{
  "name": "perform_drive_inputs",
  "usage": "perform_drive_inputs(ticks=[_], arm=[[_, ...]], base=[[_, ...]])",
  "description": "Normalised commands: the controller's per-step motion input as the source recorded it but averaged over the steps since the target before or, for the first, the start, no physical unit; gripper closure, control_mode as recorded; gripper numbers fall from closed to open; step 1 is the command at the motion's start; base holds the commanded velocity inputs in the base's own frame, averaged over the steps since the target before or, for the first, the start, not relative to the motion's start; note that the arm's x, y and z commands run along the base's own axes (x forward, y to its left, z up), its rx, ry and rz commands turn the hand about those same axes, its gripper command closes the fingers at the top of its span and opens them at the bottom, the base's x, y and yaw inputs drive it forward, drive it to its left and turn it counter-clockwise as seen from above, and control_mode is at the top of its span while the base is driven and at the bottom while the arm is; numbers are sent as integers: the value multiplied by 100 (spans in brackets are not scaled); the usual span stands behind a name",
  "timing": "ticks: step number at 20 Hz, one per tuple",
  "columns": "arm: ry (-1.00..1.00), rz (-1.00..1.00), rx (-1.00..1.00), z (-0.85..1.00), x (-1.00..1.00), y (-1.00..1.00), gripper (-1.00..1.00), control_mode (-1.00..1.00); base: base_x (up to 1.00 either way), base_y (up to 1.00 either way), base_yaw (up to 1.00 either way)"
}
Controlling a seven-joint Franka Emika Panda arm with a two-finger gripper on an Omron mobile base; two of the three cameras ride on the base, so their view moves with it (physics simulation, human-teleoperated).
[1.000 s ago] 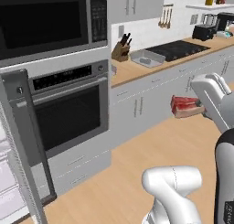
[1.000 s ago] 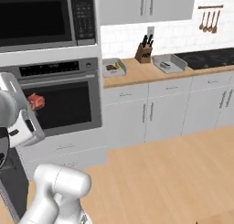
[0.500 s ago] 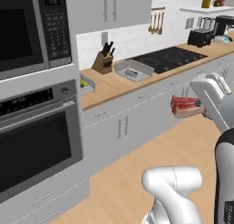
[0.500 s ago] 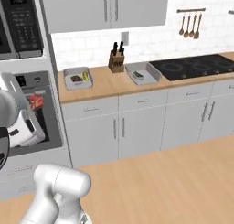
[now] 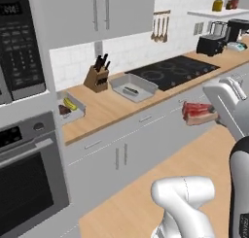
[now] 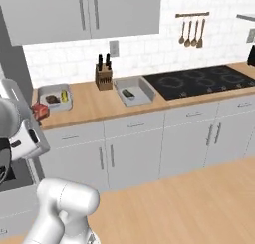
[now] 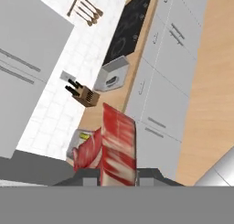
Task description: Place one cucumber and one steak in each tupperware on the nearby counter, to pack two identical lunches.
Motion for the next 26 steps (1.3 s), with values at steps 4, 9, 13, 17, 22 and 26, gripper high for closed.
perform_drive_inputs(ticks=[4,9,13,17,22,26], arm=[[0,0,0,0,0,0,100,100],[0,0,0,0,0,0,100,100],[0,0,0,0,0,0,100,100],[0,0,0,0,0,0,100,100],[0,0,0,0,0,0,100,100],[0,0,0,0,0,0,100,100]], base=[[100,-34,1],[100,-39,8],[93,-39,23],[47,-53,38],[27,-62,41],[36,-55,41]])
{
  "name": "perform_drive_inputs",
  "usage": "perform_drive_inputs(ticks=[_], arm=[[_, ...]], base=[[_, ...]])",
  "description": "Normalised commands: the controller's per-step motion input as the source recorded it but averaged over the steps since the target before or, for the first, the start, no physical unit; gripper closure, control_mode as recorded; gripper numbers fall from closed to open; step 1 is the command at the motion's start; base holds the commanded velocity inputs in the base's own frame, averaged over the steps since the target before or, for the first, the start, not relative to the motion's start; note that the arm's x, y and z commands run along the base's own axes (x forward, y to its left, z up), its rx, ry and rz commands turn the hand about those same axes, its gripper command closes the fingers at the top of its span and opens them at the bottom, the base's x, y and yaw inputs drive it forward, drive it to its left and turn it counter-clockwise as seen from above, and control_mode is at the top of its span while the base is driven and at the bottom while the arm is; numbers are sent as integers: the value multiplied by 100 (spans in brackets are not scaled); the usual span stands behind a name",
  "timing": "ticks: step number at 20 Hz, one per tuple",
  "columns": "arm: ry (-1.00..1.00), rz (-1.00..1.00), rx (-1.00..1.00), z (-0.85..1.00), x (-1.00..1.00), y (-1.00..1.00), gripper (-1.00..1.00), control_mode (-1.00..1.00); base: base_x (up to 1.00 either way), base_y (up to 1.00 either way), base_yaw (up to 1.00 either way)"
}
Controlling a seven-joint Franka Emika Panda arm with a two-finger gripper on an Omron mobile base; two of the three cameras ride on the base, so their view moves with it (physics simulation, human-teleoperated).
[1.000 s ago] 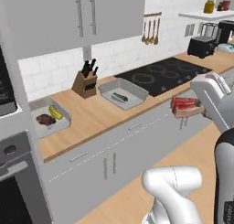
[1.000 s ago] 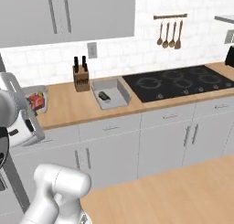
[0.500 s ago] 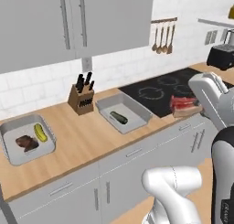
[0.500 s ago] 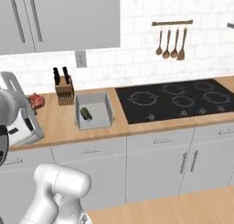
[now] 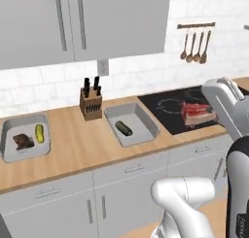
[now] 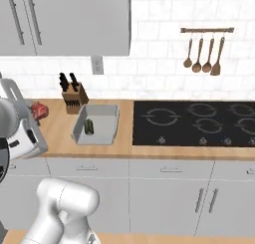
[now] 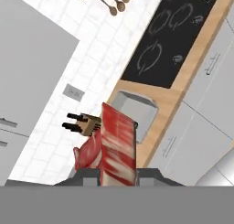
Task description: Place one cucumber and one steak in each tupperware on the nearby counter, to pack two identical lunches.
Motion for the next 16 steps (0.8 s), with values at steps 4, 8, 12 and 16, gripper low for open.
perform_drive_inputs(ticks=[4,8,12,16], arm=[[0,0,0,0,0,0,100,100],[0,0,0,0,0,0,100,100],[0,0,0,0,0,0,100,100],[13,9,0,-62,0,-9,100,-100]], base=[[75,-17,38],[83,0,27],[55,0,21],[0,0,4]])
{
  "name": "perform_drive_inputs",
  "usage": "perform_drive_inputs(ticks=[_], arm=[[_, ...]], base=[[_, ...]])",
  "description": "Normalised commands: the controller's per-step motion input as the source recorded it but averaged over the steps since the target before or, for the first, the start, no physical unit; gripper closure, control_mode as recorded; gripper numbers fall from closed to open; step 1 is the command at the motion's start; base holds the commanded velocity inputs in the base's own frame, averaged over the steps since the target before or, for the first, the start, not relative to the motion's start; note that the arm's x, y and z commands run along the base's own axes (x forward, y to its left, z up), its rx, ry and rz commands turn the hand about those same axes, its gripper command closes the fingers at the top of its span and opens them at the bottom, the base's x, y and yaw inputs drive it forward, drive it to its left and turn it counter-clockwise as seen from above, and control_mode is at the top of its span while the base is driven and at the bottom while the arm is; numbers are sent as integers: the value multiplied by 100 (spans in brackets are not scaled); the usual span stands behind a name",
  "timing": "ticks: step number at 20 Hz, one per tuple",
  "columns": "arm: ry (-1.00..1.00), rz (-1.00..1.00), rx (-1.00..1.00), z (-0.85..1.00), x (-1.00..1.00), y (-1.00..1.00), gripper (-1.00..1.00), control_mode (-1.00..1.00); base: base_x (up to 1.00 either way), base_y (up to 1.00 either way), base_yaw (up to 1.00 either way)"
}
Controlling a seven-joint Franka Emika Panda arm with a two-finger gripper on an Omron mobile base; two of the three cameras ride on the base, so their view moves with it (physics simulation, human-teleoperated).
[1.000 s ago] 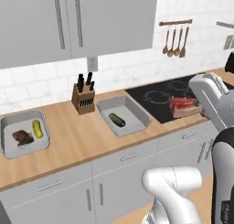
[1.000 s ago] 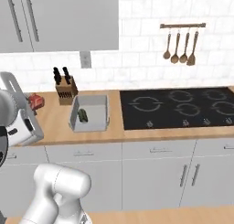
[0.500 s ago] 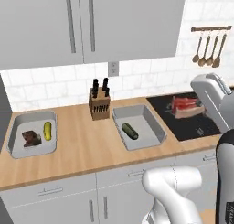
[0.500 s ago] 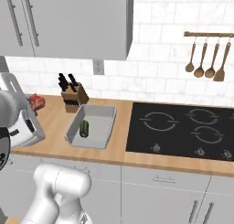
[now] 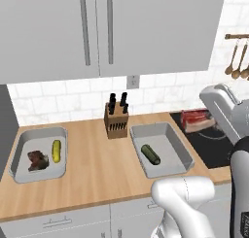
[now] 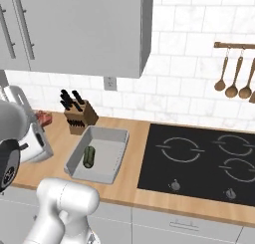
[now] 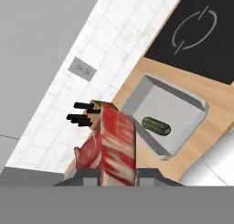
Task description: Place one cucumber and one steak in each tupperware on the nearby counter, to pack two identical lunches.
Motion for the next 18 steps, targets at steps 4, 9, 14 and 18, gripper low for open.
perform_drive_inputs(ticks=[4,9,14,18], arm=[[18,11,0,-98,11,-4,100,-100],[8,3,4,-76,55,-12,100,-100],[8,0,12,-60,70,-29,100,-100],[1,0,4,-61,44,-13,100,-100]], base=[[0,0,0],[0,0,0],[0,0,0],[0,0,0]])
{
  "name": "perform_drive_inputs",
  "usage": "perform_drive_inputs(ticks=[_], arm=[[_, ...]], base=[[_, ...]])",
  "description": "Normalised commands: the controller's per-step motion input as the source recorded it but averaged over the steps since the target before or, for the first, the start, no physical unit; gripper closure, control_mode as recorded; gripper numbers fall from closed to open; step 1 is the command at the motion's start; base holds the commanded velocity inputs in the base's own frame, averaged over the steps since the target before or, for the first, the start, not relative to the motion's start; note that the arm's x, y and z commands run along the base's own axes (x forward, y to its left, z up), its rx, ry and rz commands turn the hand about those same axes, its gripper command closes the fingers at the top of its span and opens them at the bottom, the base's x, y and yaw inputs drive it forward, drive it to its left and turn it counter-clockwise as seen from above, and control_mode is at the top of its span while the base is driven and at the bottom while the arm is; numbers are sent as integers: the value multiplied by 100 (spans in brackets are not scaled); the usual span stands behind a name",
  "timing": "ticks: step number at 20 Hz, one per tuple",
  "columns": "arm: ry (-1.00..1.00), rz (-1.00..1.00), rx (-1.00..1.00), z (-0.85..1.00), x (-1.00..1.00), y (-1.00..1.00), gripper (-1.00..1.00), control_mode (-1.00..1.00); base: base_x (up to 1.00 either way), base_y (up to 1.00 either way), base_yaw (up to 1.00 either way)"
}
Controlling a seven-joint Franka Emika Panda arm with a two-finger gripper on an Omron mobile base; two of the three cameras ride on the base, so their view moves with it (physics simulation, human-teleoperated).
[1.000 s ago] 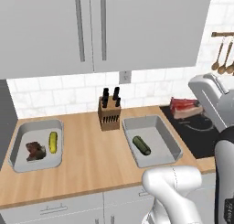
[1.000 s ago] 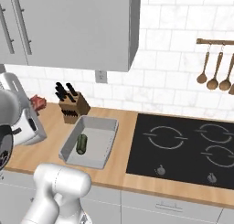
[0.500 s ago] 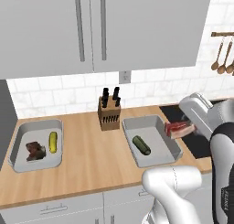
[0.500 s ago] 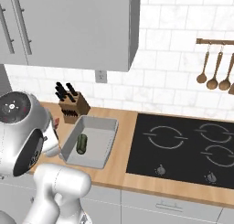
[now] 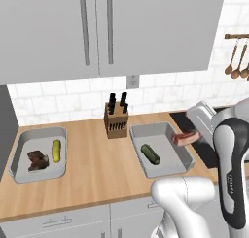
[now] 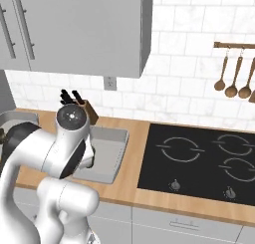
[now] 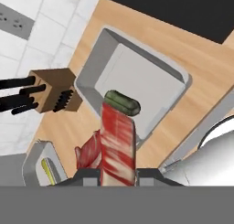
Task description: Place one cucumber and one steak in each tupperware on the nearby counter, to pack two identical lunches.
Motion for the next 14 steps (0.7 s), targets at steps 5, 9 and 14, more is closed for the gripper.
perform_drive_inputs(ticks=[5,9,14], arm=[[0,-1,0,-49,25,0,100,-100],[0,-14,-3,-46,10,0,100,-100],[0,-20,-4,-45,19,0,100,-100]], base=[[0,0,0],[0,0,0],[0,0,0]])
